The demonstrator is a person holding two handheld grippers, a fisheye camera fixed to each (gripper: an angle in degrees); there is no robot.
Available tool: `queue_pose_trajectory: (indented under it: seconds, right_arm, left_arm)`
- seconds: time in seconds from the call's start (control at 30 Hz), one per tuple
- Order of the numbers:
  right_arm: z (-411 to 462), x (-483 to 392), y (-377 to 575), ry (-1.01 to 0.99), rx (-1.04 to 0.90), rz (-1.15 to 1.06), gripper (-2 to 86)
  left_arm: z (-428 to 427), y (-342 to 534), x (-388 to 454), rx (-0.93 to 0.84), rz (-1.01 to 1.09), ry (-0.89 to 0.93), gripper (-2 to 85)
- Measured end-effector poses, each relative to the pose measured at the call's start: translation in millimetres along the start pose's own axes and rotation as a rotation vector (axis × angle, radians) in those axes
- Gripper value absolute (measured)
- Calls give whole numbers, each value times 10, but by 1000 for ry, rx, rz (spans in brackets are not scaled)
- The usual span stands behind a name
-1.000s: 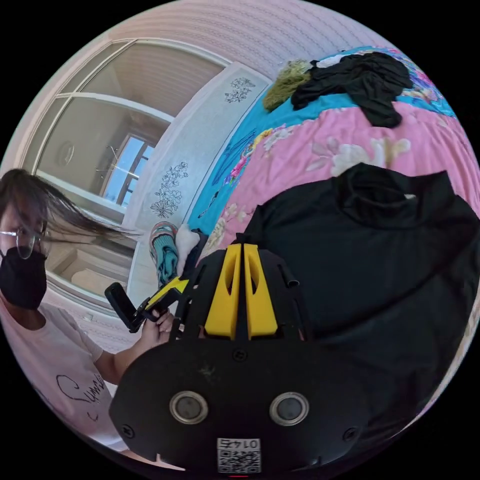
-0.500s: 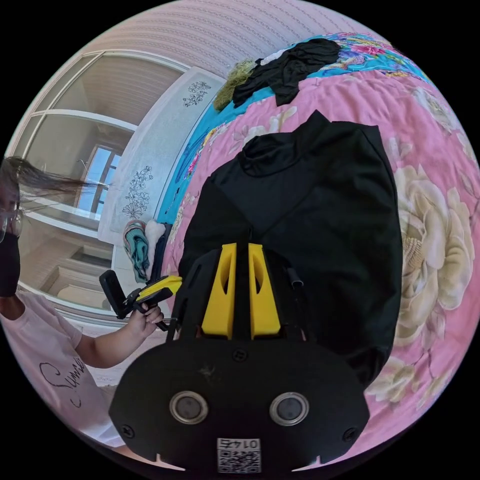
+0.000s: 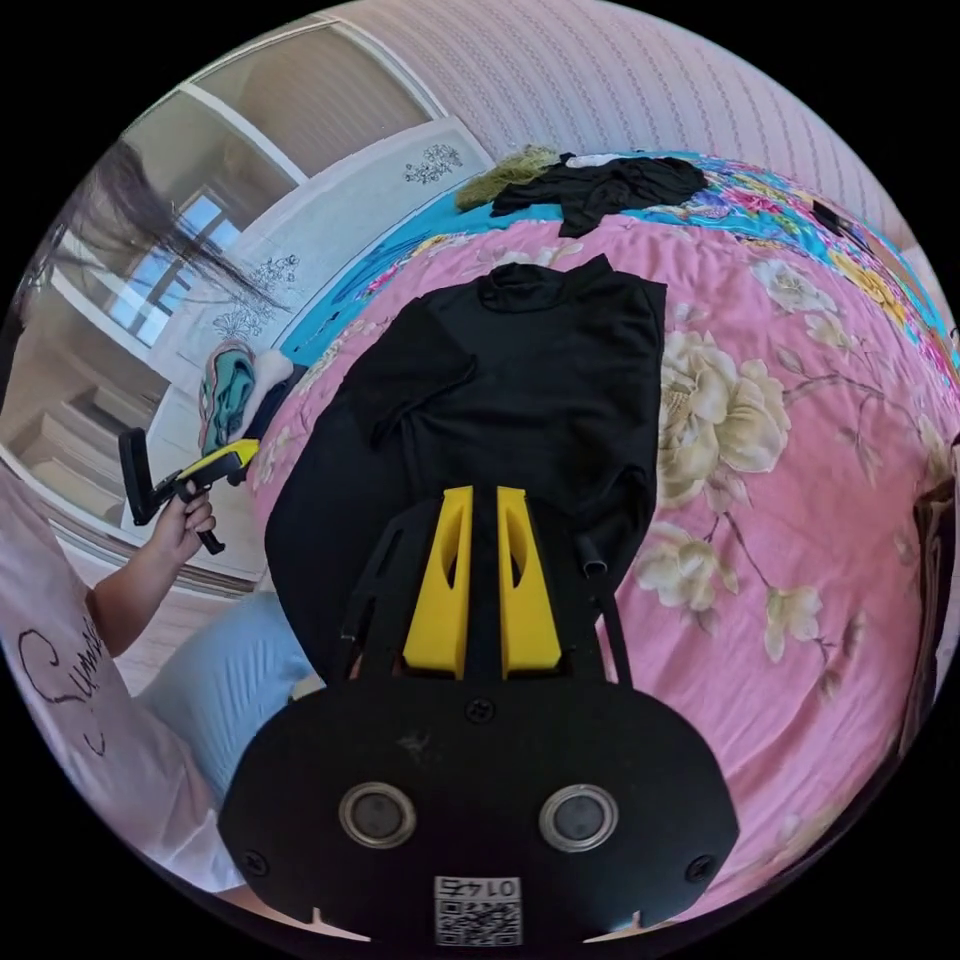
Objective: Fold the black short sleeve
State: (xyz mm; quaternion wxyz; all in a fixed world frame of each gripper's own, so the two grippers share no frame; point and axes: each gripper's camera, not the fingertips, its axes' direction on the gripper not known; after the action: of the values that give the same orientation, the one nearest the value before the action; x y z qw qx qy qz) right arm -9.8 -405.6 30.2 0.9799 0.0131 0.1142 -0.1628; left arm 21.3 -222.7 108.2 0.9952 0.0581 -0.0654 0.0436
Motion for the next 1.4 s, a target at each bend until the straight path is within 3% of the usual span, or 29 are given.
queue_pose_trajectory:
  seconds: [0.2, 0.27, 0.4, 0.6, 0.73, 0.93, 1.07, 1.27, 1.4]
  right_arm:
    - [-550, -294, 815, 78, 119, 33, 30]
    - [-861, -491, 1183, 165, 226, 50, 31]
    - [-1247, -799, 1635, 194, 266, 65, 33]
    - [-1823, -1202, 2078, 282, 288, 38, 51]
    - [-2084, -1208, 2155, 326, 400, 124, 107]
    - [-2089, -952, 1618, 290, 430, 82, 156]
    - [-1781, -575, 887, 256, 294, 31, 200]
    - [-1106, 155, -69, 328, 43, 52, 182]
    - [-939, 595, -480, 295, 43, 107, 176]
  left_arm:
    - [-365, 157, 89, 111, 73, 23, 13]
    - [-502, 228, 125, 136, 113, 119, 4]
    - [-849, 404, 288, 139, 102, 264, -7]
    - [-1241, 368, 626, 211, 231, -19, 21]
    - [-1183, 79, 660, 206, 275, -48, 78]
    - [-632, -524, 506, 152, 284, -83, 83]
    - [-61, -991, 242, 110, 231, -32, 99]
    - [979, -1843, -145, -36, 179, -11, 135]
    - [1582, -2375, -430, -103, 82, 39, 140]
